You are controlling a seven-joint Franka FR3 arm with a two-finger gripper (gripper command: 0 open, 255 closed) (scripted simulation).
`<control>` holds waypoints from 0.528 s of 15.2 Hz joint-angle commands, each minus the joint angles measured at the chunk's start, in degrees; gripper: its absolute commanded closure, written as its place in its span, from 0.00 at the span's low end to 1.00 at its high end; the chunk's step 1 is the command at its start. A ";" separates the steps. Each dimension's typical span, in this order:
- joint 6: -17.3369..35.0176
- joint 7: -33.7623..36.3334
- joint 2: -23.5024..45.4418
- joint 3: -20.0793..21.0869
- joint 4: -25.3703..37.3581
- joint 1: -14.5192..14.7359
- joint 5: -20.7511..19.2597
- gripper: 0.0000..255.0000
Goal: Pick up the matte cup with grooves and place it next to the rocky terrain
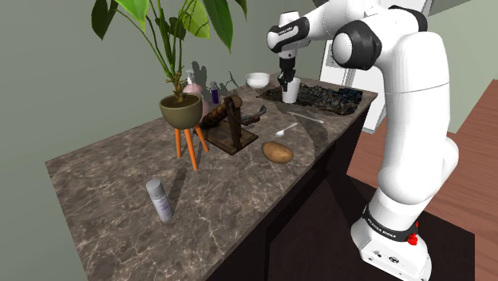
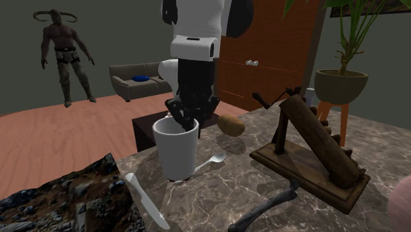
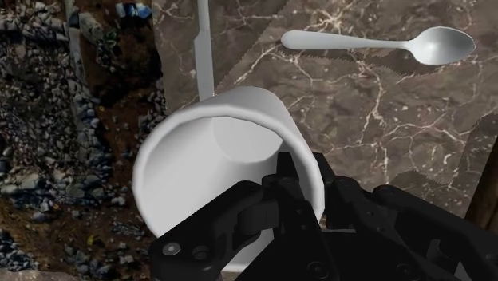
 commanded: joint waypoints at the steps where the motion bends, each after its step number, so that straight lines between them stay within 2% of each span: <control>1: 1.48 0.05 0.33 0.07 -1.11 0.04 0.11 1.00; 8: 6.31 0.03 1.51 0.33 -4.83 0.08 0.53 1.00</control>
